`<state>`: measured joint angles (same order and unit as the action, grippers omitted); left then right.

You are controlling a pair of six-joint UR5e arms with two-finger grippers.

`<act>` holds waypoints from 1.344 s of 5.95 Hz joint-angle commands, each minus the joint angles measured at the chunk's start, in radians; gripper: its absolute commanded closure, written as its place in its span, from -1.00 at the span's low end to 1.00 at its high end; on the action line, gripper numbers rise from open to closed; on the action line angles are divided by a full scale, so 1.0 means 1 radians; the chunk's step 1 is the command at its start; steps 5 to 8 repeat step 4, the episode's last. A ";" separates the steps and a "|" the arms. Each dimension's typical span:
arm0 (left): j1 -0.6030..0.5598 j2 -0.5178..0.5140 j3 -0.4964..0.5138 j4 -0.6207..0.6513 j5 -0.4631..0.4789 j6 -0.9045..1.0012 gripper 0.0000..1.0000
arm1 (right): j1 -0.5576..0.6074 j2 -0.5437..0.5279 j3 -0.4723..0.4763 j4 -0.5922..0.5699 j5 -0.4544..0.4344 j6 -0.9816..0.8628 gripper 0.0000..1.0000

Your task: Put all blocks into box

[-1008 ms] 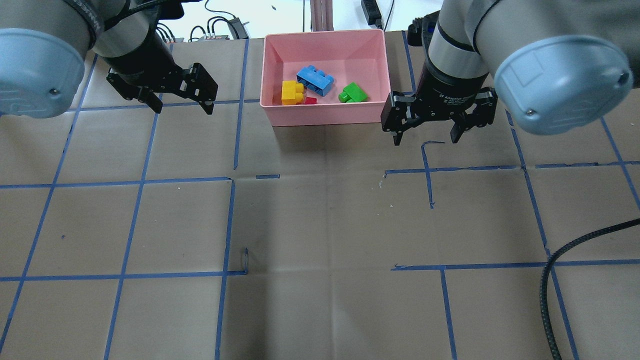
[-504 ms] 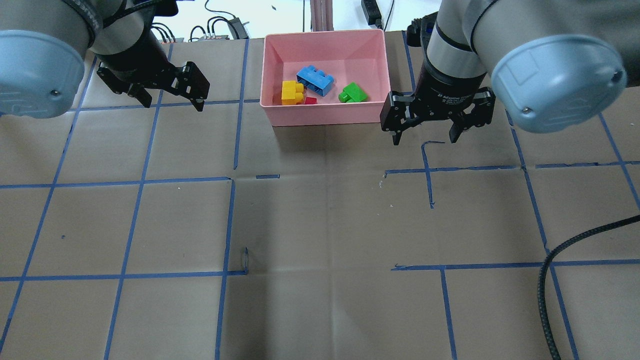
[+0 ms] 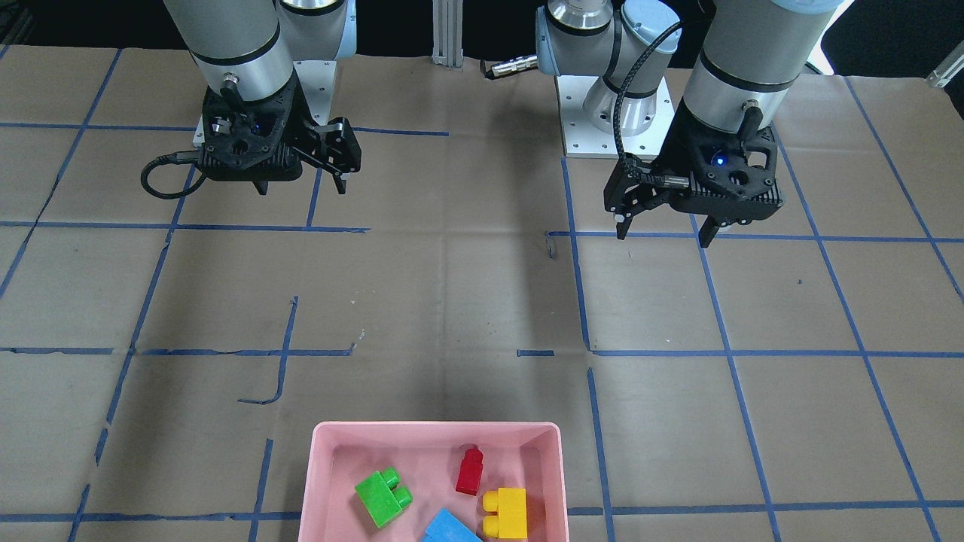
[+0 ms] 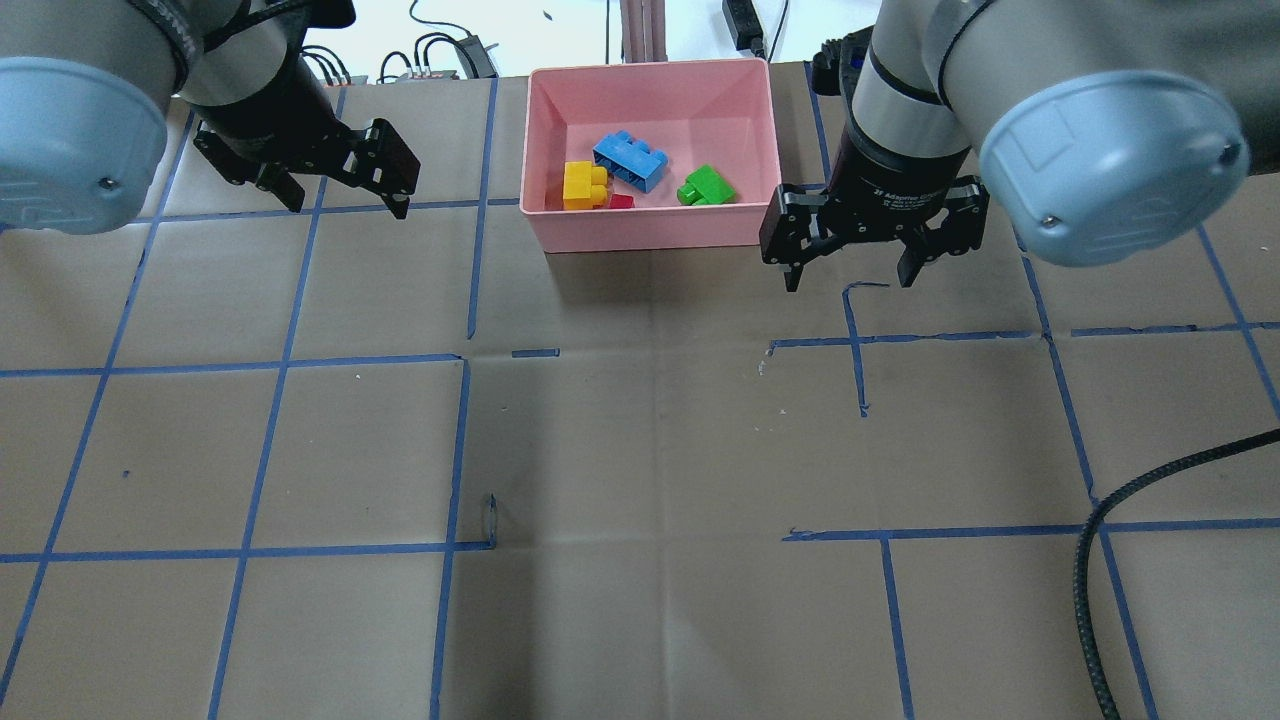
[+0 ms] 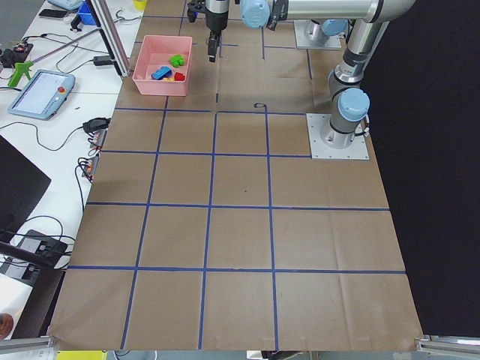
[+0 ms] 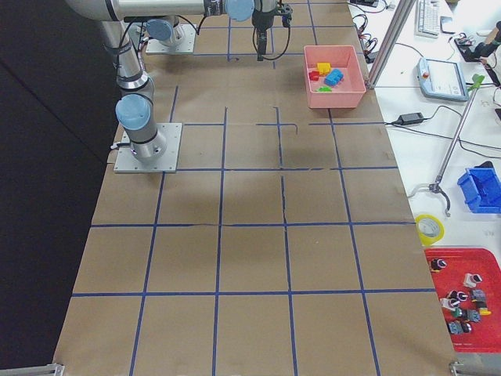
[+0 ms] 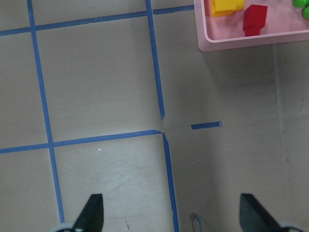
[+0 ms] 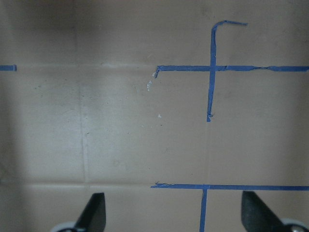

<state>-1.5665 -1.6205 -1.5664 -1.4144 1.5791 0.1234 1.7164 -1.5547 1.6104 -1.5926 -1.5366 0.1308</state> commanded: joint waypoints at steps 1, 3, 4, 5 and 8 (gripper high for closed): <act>0.000 -0.001 -0.001 0.000 -0.001 -0.004 -0.99 | 0.000 -0.004 -0.001 0.002 0.001 0.001 -0.99; 0.000 0.002 -0.014 0.002 0.001 -0.004 -0.99 | 0.000 -0.002 0.002 0.000 0.001 0.001 -1.00; 0.000 0.002 -0.014 0.002 0.001 -0.005 -0.99 | 0.000 0.002 0.002 -0.001 0.001 0.001 -0.99; 0.000 0.002 -0.014 0.002 0.001 -0.005 -0.99 | 0.000 0.002 0.002 -0.001 0.001 0.001 -0.99; 0.000 0.002 -0.014 0.002 0.001 -0.005 -0.99 | 0.000 0.002 0.002 -0.001 0.001 0.001 -0.99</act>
